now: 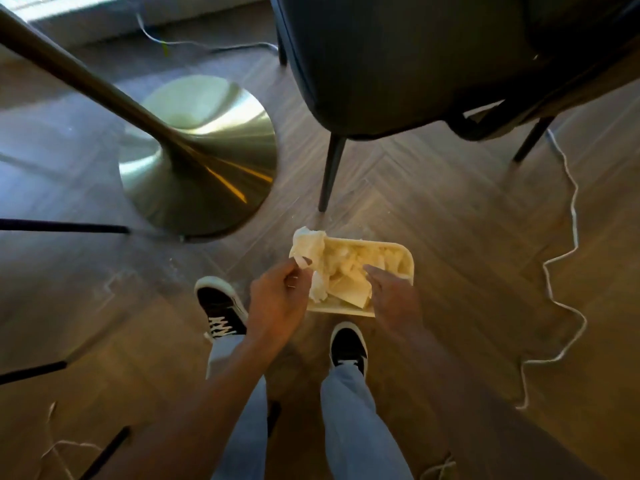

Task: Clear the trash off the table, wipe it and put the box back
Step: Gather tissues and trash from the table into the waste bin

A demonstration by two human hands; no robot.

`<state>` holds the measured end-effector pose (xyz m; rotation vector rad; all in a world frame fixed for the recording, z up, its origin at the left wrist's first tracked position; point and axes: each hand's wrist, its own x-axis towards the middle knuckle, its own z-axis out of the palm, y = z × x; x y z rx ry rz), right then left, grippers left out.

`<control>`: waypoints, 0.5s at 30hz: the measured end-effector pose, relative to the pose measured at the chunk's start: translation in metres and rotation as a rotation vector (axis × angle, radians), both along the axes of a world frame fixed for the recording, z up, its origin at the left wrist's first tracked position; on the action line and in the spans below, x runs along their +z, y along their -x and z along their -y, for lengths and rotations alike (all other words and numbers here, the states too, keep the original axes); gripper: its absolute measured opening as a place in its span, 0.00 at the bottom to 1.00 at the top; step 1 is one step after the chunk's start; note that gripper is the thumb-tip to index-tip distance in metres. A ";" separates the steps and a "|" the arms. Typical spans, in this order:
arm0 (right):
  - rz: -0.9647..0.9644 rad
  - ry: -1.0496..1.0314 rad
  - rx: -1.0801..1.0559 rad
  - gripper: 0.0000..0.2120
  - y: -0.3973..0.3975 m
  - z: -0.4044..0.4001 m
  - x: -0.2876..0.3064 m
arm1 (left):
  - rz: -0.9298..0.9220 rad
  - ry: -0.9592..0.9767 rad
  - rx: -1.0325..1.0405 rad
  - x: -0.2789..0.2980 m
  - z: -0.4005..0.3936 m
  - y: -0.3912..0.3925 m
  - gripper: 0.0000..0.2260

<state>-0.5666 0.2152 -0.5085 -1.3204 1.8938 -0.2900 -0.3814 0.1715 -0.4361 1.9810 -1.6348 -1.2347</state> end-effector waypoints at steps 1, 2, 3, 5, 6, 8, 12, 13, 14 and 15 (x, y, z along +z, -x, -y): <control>-0.017 -0.021 0.022 0.16 0.000 0.001 -0.010 | 0.004 0.033 -0.011 -0.010 -0.002 0.000 0.07; -0.044 -0.024 0.045 0.17 0.001 0.002 -0.020 | 0.007 0.075 -0.021 -0.019 -0.004 0.000 0.08; -0.082 -0.016 0.073 0.17 0.002 0.004 -0.028 | 0.014 0.116 -0.032 -0.029 -0.006 -0.001 0.09; -0.166 0.015 0.142 0.17 0.005 0.008 -0.041 | 0.059 0.164 -0.074 -0.049 -0.009 -0.003 0.10; -0.197 0.022 0.167 0.17 0.007 0.010 -0.046 | 0.102 0.176 -0.106 -0.061 -0.011 -0.004 0.10; -0.256 0.007 0.199 0.18 0.011 0.010 -0.053 | 0.212 0.192 -0.177 -0.083 -0.012 -0.005 0.11; -0.336 -0.064 0.210 0.20 0.016 0.004 -0.057 | 0.319 0.121 -0.293 -0.124 -0.013 -0.006 0.12; -0.335 -0.055 0.184 0.20 0.017 0.003 -0.056 | 0.326 0.099 -0.311 -0.131 -0.012 -0.005 0.13; -0.329 -0.034 0.155 0.21 0.016 0.001 -0.053 | 0.353 0.087 -0.340 -0.138 -0.011 -0.003 0.13; -0.322 -0.013 0.125 0.23 0.016 0.000 -0.049 | 0.401 0.088 -0.377 -0.142 -0.010 0.000 0.14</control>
